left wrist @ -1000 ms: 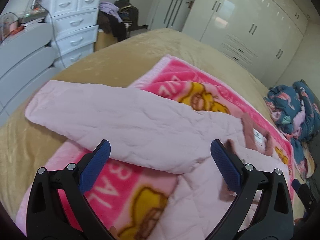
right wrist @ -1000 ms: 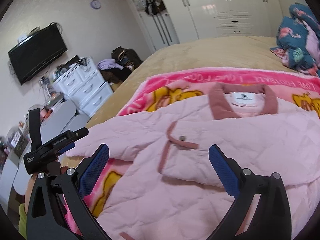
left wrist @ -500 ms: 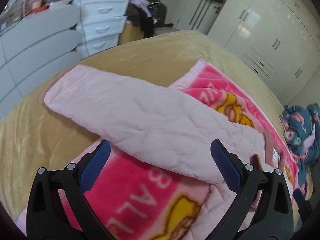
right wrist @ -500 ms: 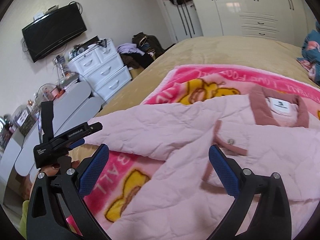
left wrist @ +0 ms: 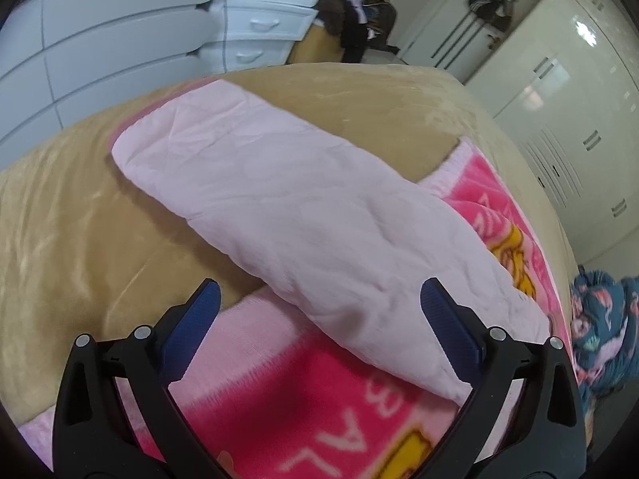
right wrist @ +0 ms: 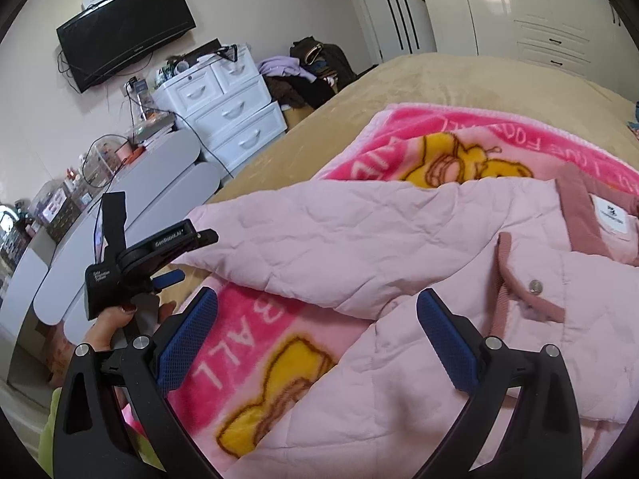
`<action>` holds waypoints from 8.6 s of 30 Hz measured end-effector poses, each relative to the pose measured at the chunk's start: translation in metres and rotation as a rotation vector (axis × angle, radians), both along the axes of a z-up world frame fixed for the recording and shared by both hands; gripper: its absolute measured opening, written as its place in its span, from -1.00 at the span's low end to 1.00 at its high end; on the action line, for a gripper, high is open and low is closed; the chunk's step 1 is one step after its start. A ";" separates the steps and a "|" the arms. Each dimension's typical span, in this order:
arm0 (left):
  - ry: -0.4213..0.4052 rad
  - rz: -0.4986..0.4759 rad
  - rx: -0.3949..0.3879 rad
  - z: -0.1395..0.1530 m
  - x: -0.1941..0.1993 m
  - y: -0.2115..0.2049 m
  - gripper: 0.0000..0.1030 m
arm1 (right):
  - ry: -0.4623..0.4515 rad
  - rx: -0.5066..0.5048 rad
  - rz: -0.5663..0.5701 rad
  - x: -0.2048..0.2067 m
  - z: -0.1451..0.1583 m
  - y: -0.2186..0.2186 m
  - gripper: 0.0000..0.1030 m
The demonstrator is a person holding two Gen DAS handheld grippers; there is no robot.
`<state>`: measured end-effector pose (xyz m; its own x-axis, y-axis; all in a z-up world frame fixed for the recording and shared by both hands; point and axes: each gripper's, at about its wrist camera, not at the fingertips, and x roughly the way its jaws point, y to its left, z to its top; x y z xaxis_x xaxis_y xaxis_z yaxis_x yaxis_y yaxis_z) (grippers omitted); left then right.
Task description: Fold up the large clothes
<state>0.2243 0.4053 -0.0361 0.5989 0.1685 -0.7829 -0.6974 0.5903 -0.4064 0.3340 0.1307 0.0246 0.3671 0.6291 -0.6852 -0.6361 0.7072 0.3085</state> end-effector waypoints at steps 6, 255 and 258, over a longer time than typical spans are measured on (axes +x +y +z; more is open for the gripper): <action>-0.024 0.055 -0.077 -0.026 -0.002 0.020 0.82 | 0.036 -0.010 0.005 0.009 -0.016 -0.002 0.92; -0.043 -0.868 0.112 -0.002 0.126 -0.304 0.82 | 0.058 -0.113 -0.466 0.075 -0.064 -0.279 0.76; -0.054 -0.867 0.111 0.006 0.123 -0.306 0.82 | 0.070 -0.062 -0.475 0.065 -0.054 -0.284 0.79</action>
<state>0.3469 0.0994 -0.0296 0.5871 -0.2898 -0.7558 0.0345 0.9418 -0.3343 0.3993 -0.1535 -0.0296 0.5555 0.3601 -0.7495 -0.2170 0.9329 0.2873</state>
